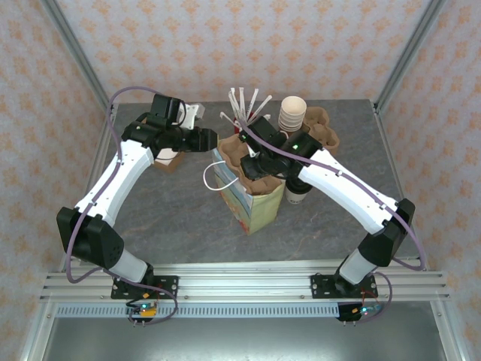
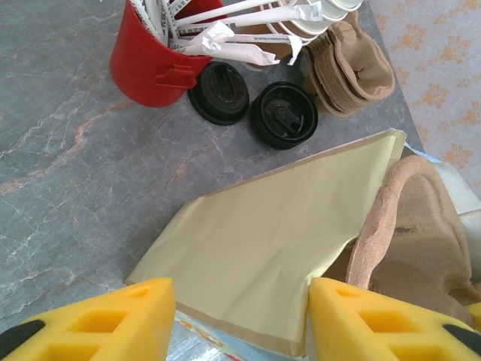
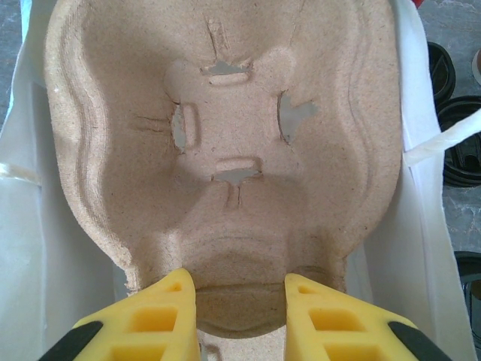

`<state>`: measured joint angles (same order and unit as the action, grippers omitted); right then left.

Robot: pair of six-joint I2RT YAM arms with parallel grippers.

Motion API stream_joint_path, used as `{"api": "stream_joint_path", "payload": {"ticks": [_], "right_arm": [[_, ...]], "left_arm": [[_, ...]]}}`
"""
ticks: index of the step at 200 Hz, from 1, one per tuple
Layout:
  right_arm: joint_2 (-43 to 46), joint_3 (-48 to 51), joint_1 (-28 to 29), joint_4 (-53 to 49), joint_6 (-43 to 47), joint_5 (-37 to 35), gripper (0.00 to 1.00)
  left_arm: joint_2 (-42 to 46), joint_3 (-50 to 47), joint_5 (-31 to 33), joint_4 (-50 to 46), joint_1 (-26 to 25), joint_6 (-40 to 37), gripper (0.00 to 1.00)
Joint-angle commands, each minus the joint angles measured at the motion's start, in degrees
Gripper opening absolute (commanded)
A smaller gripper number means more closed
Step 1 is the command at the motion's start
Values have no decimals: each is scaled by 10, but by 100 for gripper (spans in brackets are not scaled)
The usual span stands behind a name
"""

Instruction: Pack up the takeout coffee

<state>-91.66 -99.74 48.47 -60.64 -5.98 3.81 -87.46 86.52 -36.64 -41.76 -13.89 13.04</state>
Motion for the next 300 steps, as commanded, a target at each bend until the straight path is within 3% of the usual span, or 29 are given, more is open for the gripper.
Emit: {"api": "stream_joint_path", "payload": {"ticks": [1, 112, 300], "right_arm": [[26, -2, 3, -28, -9, -11, 27], [15, 5, 3, -40, -9, 19, 27], [-31, 12, 3, -38, -11, -1, 27]], "left_arm": [[-5, -2, 25, -3, -2, 1, 50], [-1, -4, 26, 3, -2, 7, 50], [19, -12, 17, 22, -2, 16, 52]]}}
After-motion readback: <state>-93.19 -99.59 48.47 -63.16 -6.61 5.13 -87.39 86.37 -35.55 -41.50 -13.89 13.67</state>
